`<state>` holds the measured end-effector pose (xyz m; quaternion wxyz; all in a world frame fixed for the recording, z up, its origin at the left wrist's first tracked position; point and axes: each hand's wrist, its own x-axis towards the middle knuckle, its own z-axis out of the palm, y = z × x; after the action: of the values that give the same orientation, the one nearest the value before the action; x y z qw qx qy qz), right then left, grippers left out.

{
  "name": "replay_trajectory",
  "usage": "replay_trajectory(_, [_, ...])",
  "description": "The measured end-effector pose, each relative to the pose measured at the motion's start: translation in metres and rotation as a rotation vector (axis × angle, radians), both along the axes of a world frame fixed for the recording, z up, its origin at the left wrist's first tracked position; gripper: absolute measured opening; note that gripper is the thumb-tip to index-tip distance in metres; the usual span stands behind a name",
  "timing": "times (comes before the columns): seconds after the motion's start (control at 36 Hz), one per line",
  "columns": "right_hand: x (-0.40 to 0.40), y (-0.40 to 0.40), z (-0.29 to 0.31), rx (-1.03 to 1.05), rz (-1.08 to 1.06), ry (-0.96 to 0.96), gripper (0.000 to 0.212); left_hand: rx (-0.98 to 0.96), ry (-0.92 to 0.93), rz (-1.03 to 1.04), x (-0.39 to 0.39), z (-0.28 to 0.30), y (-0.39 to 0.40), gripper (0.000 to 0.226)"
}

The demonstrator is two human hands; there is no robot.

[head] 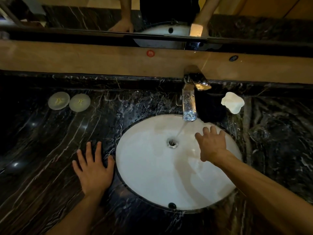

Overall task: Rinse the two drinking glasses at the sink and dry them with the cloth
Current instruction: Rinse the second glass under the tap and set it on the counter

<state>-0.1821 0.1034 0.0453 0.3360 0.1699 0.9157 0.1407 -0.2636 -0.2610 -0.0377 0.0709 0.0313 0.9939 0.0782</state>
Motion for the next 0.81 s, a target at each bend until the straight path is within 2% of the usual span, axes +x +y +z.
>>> replay_trajectory(0.19, [0.012, -0.009, 0.015, 0.133, 0.143, -0.178, 0.054, 0.003, -0.011, 0.007, 0.000, 0.000, 0.000, 0.073])
replay_trajectory(0.33, [0.026, -0.009, 0.019, 0.092, 0.153, -0.147, 0.056, 0.009, -0.006, 0.006, 0.001, 0.001, 0.000, 0.073])
replay_trajectory(0.42, [0.032, 0.001, 0.017, -0.108, 0.009, 0.010, 0.076, -0.001, -0.016, 0.007, 0.000, 0.002, 0.000, 0.074])
replay_trajectory(0.47, [0.038, 0.009, 0.016, -0.335, -0.189, 0.230, 0.082, -0.001, -0.025, 0.011, 0.000, 0.003, 0.000, 0.074])
replay_trajectory(0.56, [0.053, 0.015, 0.017, -0.754, -0.552, 0.672, 0.077, 0.000, -0.031, 0.004, 0.001, 0.004, 0.002, 0.073])
replay_trajectory(0.61, [0.062, 0.011, 0.020, -0.942, -0.702, 0.854, 0.074, 0.014, -0.015, -0.007, 0.002, 0.006, 0.003, 0.071])
replay_trajectory(0.69, [0.071, 0.002, 0.022, -1.072, -0.816, 0.983, 0.074, 0.018, 0.073, -0.102, 0.006, 0.012, 0.005, 0.067])
replay_trajectory(0.81, [0.078, -0.009, 0.023, -1.151, -0.870, 1.041, 0.076, 0.083, 0.185, -0.405, -0.003, 0.031, 0.032, 0.052])
